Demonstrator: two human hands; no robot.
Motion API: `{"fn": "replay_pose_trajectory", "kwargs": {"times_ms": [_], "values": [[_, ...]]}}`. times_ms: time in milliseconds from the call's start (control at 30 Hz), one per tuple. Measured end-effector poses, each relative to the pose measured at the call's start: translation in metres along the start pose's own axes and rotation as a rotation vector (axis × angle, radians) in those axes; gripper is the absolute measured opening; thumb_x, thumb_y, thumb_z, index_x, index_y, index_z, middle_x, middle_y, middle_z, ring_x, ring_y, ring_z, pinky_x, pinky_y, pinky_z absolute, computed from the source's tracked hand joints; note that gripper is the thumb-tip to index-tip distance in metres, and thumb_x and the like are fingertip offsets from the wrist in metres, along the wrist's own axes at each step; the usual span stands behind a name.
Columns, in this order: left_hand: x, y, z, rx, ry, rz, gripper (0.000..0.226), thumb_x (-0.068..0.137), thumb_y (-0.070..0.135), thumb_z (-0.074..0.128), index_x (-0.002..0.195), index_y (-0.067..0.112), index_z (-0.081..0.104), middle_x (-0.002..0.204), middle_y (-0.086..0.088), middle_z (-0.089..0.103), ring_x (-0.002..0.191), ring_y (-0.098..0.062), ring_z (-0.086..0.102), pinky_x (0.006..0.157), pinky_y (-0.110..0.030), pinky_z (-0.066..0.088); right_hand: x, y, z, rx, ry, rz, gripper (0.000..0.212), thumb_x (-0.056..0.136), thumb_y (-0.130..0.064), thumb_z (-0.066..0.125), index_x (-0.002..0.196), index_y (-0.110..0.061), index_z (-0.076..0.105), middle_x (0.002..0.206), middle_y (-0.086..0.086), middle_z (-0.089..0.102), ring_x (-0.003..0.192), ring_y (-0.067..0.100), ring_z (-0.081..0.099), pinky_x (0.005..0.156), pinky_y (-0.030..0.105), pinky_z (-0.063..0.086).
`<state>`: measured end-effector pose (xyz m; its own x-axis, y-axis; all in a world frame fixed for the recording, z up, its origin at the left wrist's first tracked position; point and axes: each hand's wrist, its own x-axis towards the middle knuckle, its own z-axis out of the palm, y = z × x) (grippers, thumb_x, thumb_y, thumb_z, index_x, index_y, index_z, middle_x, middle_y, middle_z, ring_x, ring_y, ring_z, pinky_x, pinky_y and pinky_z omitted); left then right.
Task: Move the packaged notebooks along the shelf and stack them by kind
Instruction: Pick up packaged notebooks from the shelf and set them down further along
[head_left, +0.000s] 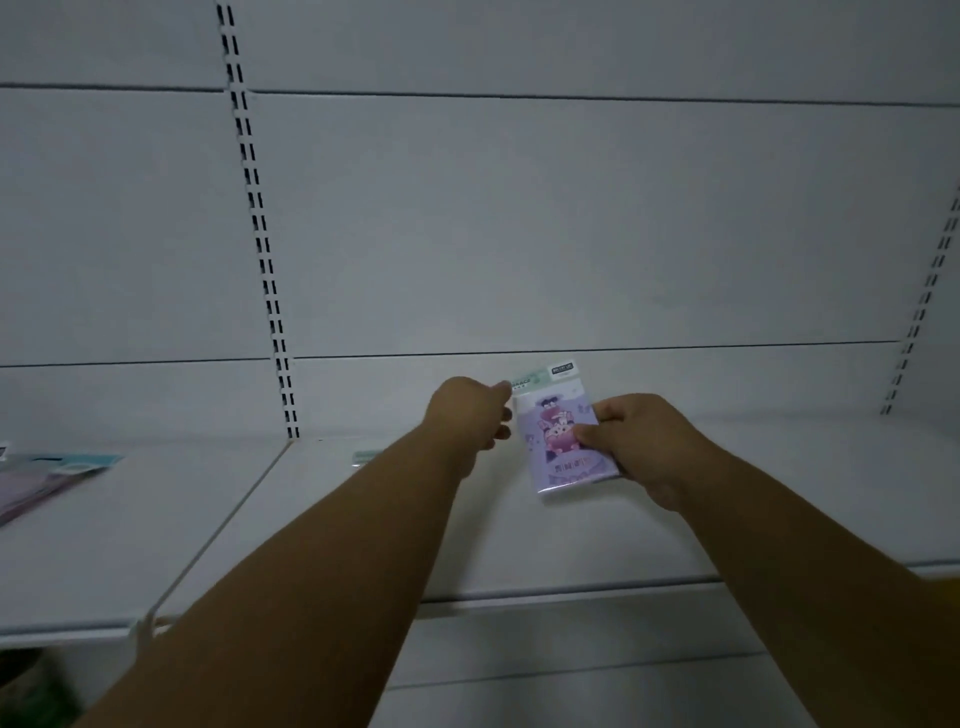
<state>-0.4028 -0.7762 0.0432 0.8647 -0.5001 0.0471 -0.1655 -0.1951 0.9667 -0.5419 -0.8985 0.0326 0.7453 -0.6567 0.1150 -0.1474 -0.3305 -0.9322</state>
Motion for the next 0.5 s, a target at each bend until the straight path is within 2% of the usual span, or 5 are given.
{"fn": "replay_pose_trajectory", "kwargs": {"times_ms": [67, 233, 333, 400, 500], "values": [[0.011, 0.006, 0.014, -0.080, -0.040, -0.072, 0.020, 0.092, 0.021, 0.061, 0.082, 0.004, 0.064, 0.078, -0.008, 0.074, 0.058, -0.015, 0.066, 0.049, -0.024, 0.049, 0.001, 0.003, -0.007, -0.024, -0.005, 0.049, 0.012, 0.084, -0.015, 0.072, 0.094, -0.008, 0.072, 0.088, 0.011, 0.075, 0.076, 0.023, 0.074, 0.076, 0.042, 0.061], [0.033, -0.002, 0.040, 0.045, -0.083, -0.085, 0.013, 0.086, 0.011, 0.064, 0.076, 0.001, 0.064, 0.069, -0.007, 0.071, 0.046, -0.012, 0.060, 0.040, -0.019, 0.040, 0.008, 0.012, -0.017, -0.226, 0.053, 0.123, 0.017, 0.078, -0.017, 0.078, 0.082, -0.004, 0.068, 0.078, 0.012, 0.073, 0.066, 0.022, 0.073, 0.059, 0.034, 0.060], [0.043, -0.011, 0.052, 0.244, -0.087, -0.053, 0.012, 0.081, 0.012, 0.067, 0.077, 0.001, 0.069, 0.068, -0.008, 0.073, 0.048, -0.014, 0.062, 0.045, -0.021, 0.042, 0.016, 0.020, -0.015, -0.562, 0.092, 0.087, 0.029, 0.074, -0.029, 0.080, 0.080, -0.006, 0.063, 0.072, 0.006, 0.068, 0.062, 0.019, 0.068, 0.054, 0.031, 0.056], [0.047, -0.016, 0.055, 0.498, -0.054, -0.001, 0.010, 0.079, 0.013, 0.069, 0.079, 0.003, 0.069, 0.070, -0.007, 0.073, 0.057, -0.017, 0.066, 0.051, -0.023, 0.048, 0.017, 0.025, -0.012, -0.695, 0.116, 0.063, 0.036, 0.072, -0.038, 0.080, 0.070, -0.015, 0.053, 0.061, -0.003, 0.054, 0.052, 0.010, 0.054, 0.044, 0.021, 0.038], [0.050, -0.022, 0.057, 0.724, 0.011, 0.107, 0.010, 0.079, 0.016, 0.068, 0.079, 0.009, 0.061, 0.080, -0.005, 0.064, 0.073, -0.022, 0.062, 0.060, -0.026, 0.046, 0.019, 0.031, -0.006, -0.806, 0.149, -0.008, 0.042, 0.071, -0.040, 0.080, 0.068, -0.018, 0.044, 0.059, -0.007, 0.041, 0.057, 0.013, 0.047, 0.050, 0.022, 0.032]]}}
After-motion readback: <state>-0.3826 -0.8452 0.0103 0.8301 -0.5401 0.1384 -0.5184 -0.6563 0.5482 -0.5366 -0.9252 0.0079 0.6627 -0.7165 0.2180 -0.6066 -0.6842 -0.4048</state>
